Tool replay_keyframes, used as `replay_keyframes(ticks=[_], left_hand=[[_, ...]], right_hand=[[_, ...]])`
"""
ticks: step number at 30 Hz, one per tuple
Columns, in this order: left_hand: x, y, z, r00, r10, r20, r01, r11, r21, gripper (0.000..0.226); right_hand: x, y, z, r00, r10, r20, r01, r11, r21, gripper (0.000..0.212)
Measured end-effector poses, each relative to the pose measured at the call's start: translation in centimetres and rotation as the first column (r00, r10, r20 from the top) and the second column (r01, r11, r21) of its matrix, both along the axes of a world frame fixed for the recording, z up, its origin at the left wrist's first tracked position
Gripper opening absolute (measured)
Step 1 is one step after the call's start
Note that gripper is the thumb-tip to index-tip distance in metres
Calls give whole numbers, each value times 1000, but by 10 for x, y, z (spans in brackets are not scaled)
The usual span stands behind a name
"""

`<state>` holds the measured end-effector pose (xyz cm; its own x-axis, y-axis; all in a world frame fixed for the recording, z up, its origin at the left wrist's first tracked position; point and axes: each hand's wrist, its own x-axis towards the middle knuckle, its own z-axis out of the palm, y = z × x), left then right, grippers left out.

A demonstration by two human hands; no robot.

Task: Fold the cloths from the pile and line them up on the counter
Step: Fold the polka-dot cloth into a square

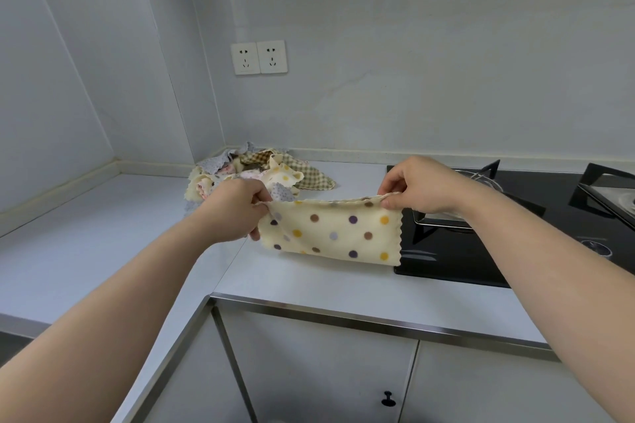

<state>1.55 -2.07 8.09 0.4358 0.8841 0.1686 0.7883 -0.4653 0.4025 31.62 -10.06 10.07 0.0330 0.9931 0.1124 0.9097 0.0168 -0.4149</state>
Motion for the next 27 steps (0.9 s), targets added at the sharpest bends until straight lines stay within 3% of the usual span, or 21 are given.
replay_keyframes(ticks=[3, 6, 9, 15, 17, 21, 24, 27], left_hand=[[-3, -1, 3, 999, -49, 7, 49, 993, -107, 14], [-7, 0, 8, 989, -108, -102, 96, 989, -113, 5], [-8, 2, 11, 967, -86, -240, 71, 995, -72, 17], [-10, 6, 13, 924, -49, -380, 4, 993, -119, 15], [-8, 7, 13, 941, -70, -331, 9, 984, -180, 26], [-6, 6, 13, 971, -73, -228, 7, 961, -275, 34], [-7, 9, 10, 965, -48, -258, -8, 978, -210, 24], [-4, 16, 7, 974, 38, -221, -50, 998, -48, 24]], right_hand=[[1, -3, 4, 997, 30, -66, -36, 995, -88, 6], [-1, -3, 8, 995, 35, -90, -50, 984, -170, 7], [-3, -3, 9, 997, 51, -57, -62, 973, -223, 8], [-14, 0, 9, 994, 93, 55, -73, 956, -284, 6], [-18, 2, 9, 989, 90, 121, -58, 969, -240, 5], [-20, 3, 10, 993, 99, 59, -83, 969, -232, 3], [-17, 5, 10, 996, 74, 41, -61, 963, -261, 5], [-18, 10, 6, 1000, 24, 19, -18, 965, -262, 4]])
